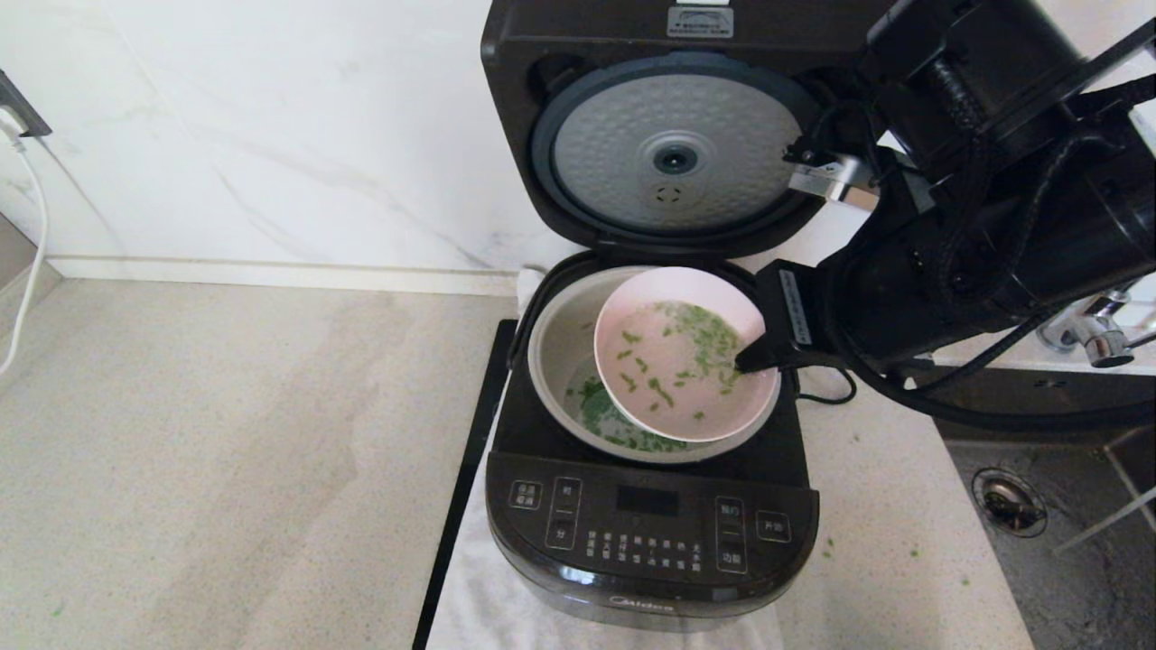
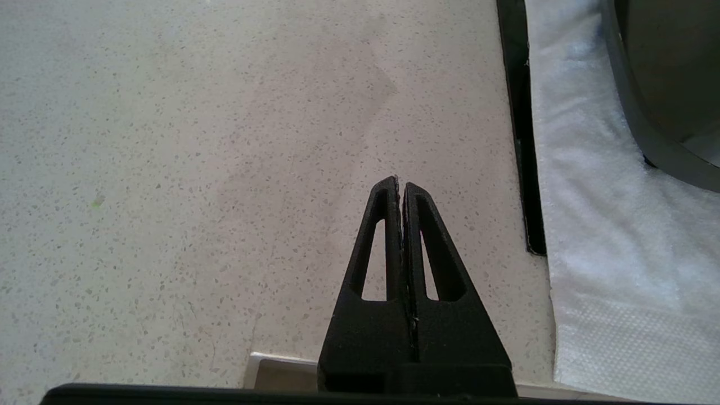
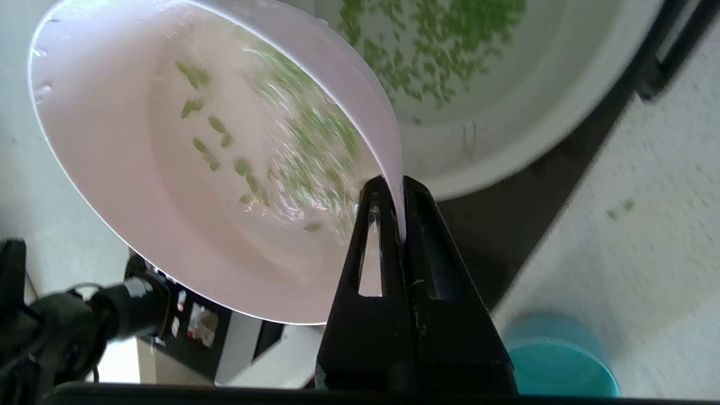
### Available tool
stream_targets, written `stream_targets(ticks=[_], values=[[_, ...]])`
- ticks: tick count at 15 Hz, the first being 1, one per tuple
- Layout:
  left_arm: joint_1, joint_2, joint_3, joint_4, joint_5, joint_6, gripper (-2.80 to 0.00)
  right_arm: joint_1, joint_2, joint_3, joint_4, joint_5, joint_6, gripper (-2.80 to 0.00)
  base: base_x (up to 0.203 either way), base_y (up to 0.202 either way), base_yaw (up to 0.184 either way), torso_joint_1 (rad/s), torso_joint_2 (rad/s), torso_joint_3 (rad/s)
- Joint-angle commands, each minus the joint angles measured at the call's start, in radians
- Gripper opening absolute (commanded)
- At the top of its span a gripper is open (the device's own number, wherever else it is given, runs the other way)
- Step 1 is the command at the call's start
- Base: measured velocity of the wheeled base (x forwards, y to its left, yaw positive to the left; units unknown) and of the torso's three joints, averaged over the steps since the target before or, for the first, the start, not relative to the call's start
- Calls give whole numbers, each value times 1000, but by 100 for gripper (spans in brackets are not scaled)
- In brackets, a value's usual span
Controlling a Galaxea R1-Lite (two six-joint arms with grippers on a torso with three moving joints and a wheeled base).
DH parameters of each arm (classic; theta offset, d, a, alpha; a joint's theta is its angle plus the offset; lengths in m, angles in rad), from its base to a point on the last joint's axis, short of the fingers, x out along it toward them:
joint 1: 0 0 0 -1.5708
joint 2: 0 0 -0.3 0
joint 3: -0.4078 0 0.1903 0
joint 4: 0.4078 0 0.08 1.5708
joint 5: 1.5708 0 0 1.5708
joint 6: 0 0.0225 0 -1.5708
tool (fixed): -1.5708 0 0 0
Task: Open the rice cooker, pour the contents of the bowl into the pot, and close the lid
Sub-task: Pour the water from the bowl into the rice cooker
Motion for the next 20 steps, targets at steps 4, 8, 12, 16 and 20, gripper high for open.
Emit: stream_targets(ticks=[4,8,12,16,20], values=[[0,-3,0,1,0,-1,-280,0,50,0,-95,-63,44,-280,0,0,0,0,0,0],[0,-3,0,1,0,-1,-280,0,81,0,-177,-139,50,-280,0,0,0,0,0,0],[0,-3,0,1,1,-1,-280,1,94,15,-230,-257,51,-280,0,0,0,0,0,0],[0,-3,0,1,0,-1,-280,27,77,79,-306,-370,63,-280,0,0,0,0,0,0],[0,-2,0,1,0,-1,-280,62,54,253,-553,-523,4,-280,0,0,0,0,0,0]])
